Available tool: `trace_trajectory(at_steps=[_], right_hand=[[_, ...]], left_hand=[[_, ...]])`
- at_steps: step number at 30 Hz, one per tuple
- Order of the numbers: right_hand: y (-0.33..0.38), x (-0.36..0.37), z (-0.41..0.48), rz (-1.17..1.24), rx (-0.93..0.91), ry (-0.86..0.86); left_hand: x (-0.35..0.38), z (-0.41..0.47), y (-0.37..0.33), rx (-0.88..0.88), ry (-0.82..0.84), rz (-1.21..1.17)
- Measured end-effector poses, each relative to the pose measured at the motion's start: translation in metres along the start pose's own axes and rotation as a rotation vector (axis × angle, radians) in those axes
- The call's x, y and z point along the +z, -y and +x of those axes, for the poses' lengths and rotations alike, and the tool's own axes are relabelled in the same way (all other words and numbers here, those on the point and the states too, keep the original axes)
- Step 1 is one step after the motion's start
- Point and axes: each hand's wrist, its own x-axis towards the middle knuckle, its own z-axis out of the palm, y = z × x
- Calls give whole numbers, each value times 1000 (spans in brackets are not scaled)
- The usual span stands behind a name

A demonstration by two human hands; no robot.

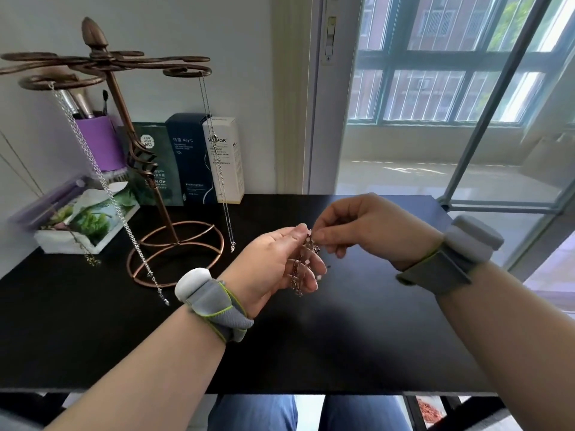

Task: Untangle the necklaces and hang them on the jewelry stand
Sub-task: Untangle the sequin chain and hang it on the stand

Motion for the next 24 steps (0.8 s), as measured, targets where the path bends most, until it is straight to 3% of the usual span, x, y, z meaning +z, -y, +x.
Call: trace_trajectory(at_steps=[6, 15, 24], right_hand=[[0, 1, 5, 81, 36, -76], [9, -1, 6, 137, 35, -61], [26, -3, 8, 161, 39, 32]], left_hand=[[0, -2, -1, 6, 67, -75], [-2, -2, -14, 30, 91, -139], [-5, -10, -37, 112, -35, -93]])
